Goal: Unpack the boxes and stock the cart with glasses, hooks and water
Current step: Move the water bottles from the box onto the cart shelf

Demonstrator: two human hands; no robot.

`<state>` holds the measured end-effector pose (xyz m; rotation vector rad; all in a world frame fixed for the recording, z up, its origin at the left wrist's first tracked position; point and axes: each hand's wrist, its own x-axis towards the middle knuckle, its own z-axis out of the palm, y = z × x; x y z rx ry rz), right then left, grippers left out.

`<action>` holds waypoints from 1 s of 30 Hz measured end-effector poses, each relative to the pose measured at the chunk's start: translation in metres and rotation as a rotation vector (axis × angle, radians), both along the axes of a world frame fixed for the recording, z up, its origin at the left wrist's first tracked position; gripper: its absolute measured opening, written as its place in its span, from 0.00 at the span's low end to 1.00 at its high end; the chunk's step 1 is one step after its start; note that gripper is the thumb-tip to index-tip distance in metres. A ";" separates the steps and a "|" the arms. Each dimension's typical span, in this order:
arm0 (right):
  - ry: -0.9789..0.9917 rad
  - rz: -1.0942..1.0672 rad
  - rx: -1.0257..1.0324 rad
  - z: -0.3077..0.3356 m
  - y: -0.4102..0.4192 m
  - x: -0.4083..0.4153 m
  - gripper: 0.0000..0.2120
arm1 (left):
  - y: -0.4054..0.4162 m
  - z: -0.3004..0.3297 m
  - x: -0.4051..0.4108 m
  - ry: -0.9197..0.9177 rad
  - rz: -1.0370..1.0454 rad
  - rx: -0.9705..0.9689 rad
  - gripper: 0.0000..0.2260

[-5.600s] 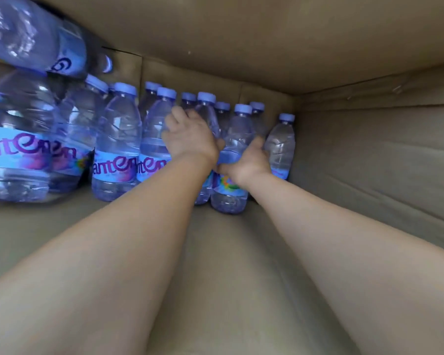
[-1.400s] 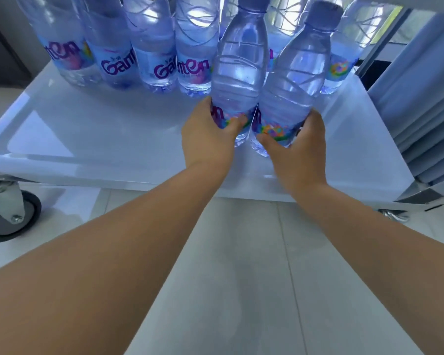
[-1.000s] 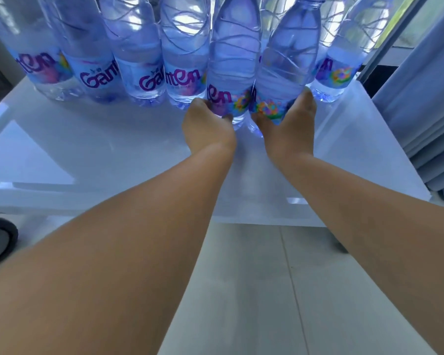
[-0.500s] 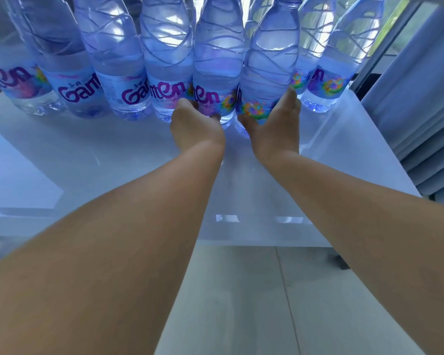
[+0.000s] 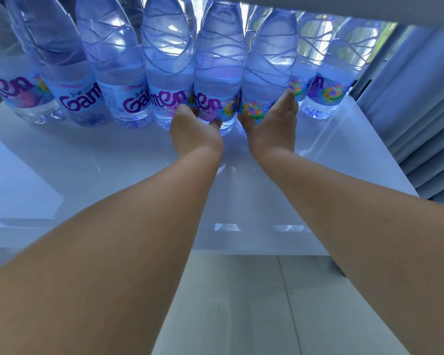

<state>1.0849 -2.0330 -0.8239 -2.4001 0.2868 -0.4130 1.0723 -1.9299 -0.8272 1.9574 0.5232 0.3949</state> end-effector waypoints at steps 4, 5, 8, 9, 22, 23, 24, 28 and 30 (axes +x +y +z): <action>0.013 -0.006 0.025 0.000 0.002 0.001 0.41 | 0.003 0.003 0.000 0.026 -0.026 -0.006 0.17; 0.022 -0.007 0.034 0.000 0.002 0.002 0.41 | 0.003 0.003 0.000 0.035 -0.031 -0.005 0.17; 0.058 -0.003 0.055 0.002 0.003 0.004 0.40 | 0.004 0.004 0.001 0.062 -0.031 -0.006 0.17; 0.069 -0.006 0.066 0.002 0.003 0.006 0.40 | 0.004 0.004 0.001 0.071 -0.031 -0.003 0.17; 0.331 0.407 -0.311 0.059 0.061 -0.123 0.22 | 0.059 0.049 -0.129 0.307 -0.441 0.491 0.12; 0.354 0.484 -0.346 0.071 0.070 -0.138 0.22 | 0.071 0.061 -0.145 0.340 -0.451 0.487 0.13; 0.367 0.557 -0.381 0.084 0.080 -0.152 0.22 | 0.084 0.076 -0.162 0.372 -0.455 0.477 0.13; 0.483 0.740 -0.421 0.155 0.131 -0.221 0.21 | 0.133 0.143 -0.248 0.543 -0.463 0.418 0.15; 0.530 0.840 -0.444 0.196 0.159 -0.256 0.21 | 0.161 0.184 -0.291 0.614 -0.409 0.354 0.16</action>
